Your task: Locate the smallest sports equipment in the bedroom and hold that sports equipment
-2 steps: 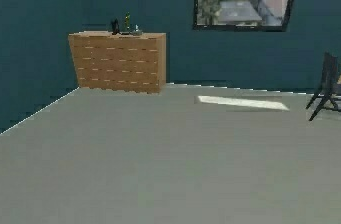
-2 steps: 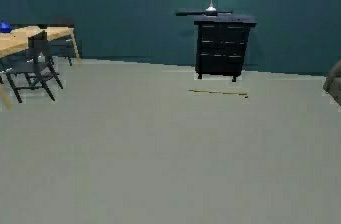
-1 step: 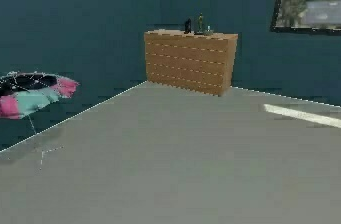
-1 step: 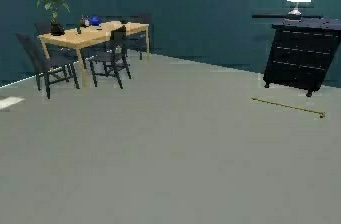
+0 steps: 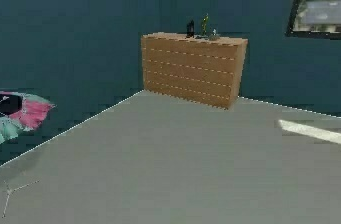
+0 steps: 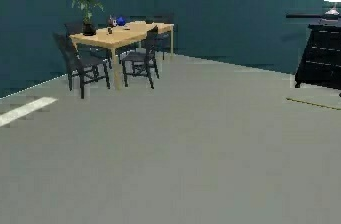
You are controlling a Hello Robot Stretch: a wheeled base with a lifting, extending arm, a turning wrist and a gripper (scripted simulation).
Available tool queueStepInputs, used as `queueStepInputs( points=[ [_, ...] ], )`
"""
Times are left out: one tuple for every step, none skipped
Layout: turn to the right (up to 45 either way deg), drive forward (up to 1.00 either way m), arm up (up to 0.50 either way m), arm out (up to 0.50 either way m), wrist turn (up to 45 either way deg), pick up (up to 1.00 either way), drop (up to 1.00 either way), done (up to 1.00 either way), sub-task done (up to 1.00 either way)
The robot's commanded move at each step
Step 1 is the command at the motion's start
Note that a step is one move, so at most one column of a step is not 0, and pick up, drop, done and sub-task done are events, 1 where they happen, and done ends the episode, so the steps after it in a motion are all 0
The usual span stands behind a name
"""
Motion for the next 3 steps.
queueStepInputs(
  points=[
    [-45.0, 0.0, 0.0, 0.0, 0.0, 0.0, 0.0, 0.0, 0.0],
    [-9.0, 0.0, 0.0, 0.0, 0.0, 0.0, 0.0, 0.0, 0.0],
    [0.0, 0.2, 0.0, 0.0, 0.0, 0.0, 0.0, 0.0, 0.0]
  ],
)
